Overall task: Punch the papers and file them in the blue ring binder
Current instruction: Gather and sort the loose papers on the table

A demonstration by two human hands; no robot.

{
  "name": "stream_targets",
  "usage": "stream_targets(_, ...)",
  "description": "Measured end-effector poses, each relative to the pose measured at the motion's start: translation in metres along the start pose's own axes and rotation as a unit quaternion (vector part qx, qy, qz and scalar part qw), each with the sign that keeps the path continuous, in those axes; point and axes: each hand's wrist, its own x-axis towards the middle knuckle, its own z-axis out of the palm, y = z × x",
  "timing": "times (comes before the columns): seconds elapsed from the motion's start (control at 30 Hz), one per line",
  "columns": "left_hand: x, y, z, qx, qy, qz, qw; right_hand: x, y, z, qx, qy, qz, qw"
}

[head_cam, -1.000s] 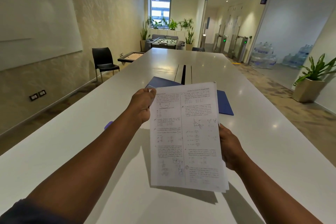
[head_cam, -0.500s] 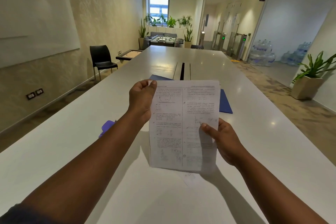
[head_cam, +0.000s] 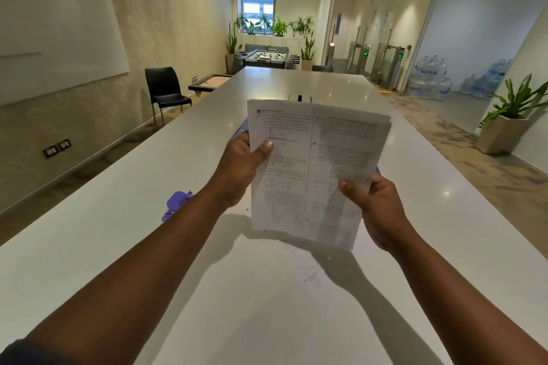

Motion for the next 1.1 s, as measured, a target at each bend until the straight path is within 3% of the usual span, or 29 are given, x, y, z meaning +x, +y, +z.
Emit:
stream_targets(0.23,-0.019,-0.049,0.005,0.031,-0.045,-0.067,0.996,-0.009,0.027,0.007,-0.029,-0.011,0.057,0.998)
stream_targets(0.4,-0.012,-0.043,0.003,-0.006,-0.004,-0.056,0.998,-0.004,0.021,0.005,-0.021,-0.013,0.037,0.999)
stream_targets(0.7,-0.021,-0.072,0.009,0.024,-0.009,-0.079,0.997,0.001,0.04,0.008,-0.039,-0.007,0.082,0.996)
stream_targets(0.9,-0.024,-0.083,0.0,0.11,0.047,-0.078,0.99,0.014,0.042,0.003,-0.054,-0.044,0.131,0.989)
stream_targets(1.0,-0.027,-0.101,-0.005,0.169,0.091,-0.13,0.973,0.023,0.059,-0.009,-0.187,-0.035,0.147,0.971)
stream_targets(1.1,-0.035,-0.122,-0.012,0.171,0.107,-0.186,0.962,0.03,0.08,-0.024,-0.383,-0.001,0.16,0.91)
